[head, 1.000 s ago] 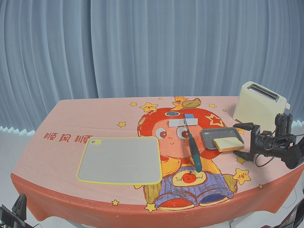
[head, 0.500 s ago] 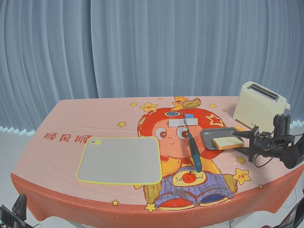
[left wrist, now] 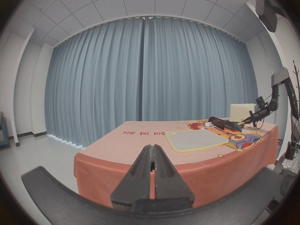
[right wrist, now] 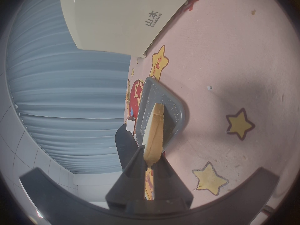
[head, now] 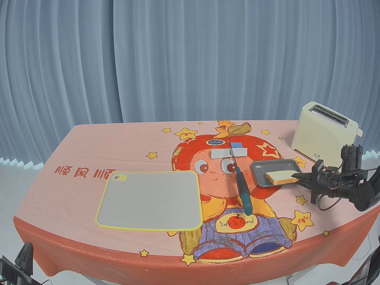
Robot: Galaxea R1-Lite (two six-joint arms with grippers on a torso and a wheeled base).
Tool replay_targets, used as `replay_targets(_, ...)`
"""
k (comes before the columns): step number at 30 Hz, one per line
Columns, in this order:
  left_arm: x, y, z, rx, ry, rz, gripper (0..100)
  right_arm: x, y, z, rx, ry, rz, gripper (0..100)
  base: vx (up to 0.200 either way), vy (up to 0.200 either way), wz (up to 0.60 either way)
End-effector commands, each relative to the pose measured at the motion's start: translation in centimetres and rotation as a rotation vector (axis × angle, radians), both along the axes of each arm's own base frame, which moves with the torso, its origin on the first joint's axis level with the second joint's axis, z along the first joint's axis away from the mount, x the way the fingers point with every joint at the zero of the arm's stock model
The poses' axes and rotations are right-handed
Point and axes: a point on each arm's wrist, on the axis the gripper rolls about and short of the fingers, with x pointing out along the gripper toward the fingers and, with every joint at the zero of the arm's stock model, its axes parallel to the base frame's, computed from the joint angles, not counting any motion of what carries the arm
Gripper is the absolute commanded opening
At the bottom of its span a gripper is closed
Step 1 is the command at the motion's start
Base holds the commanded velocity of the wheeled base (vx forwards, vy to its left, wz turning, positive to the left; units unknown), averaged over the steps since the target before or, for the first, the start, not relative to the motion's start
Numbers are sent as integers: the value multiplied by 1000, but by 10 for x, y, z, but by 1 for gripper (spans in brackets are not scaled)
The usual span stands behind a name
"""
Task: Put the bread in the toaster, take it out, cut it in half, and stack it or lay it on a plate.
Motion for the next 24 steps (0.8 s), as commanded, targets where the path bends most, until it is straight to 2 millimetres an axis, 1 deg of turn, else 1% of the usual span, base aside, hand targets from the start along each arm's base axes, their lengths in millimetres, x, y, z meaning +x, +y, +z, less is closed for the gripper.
replay_targets(1,1,0,-5,0,12,0,0,-1,0,3,0,-10,0,0,0,0,0)
replay_targets(7,1,0,-5,0,14,0,0,-4,1,11,0,-38,4,0,0,0,0)
replay_targets(12,1,0,-5,0,12,0,0,-10,2,21,0,-74,10,0,0,0,0)
replay_targets(17,1,0,-5,0,14,0,0,-18,2,35,0,-126,11,0,0,0,0)
replay_targets(18,1,0,-5,0,14,0,0,-18,2,35,0,-126,11,0,0,0,0)
replay_targets(20,1,0,-5,0,12,0,0,-21,2,43,1,-157,11,0,0,0,0)
replay_targets(23,1,0,-5,0,14,0,0,-24,2,48,1,-176,11,0,0,0,0)
replay_targets(24,1,0,-5,0,14,0,0,-26,2,53,1,-196,13,0,0,0,0)
